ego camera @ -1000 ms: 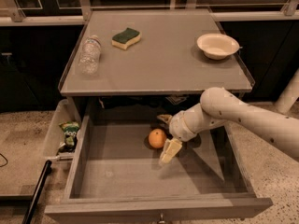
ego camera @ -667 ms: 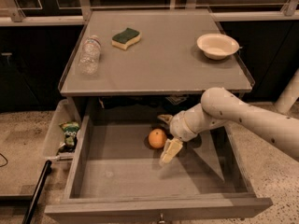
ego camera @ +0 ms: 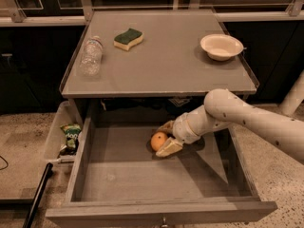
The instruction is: Pick orange from top drawer and place on counter
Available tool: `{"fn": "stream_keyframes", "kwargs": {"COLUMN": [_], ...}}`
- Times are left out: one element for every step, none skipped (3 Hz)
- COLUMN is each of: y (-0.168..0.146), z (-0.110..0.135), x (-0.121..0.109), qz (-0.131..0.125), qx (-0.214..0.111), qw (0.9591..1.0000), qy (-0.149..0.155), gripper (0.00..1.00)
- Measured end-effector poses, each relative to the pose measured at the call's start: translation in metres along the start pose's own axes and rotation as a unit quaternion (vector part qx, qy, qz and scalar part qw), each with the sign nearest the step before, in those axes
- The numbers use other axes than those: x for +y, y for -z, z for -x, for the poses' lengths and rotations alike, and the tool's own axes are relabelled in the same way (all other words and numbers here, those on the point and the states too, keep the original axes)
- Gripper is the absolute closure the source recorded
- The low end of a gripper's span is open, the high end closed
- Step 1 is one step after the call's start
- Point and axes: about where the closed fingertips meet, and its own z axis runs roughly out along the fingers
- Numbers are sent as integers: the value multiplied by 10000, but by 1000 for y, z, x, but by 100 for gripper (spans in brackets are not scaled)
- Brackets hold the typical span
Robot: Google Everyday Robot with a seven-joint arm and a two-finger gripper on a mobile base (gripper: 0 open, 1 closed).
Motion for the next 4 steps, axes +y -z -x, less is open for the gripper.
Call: {"fn": "stream_keyframes", "kwargs": {"y": [0,0,3,22], "z": [0,0,0,8], "x": [0,0,6,18], "qz": [1,1,15,-70], "qx": [0,1,37,152], "qw": [10000,10000,10000,9998], "qy": [0,-1,-41,-49], "gripper": [65,89,100,100]}}
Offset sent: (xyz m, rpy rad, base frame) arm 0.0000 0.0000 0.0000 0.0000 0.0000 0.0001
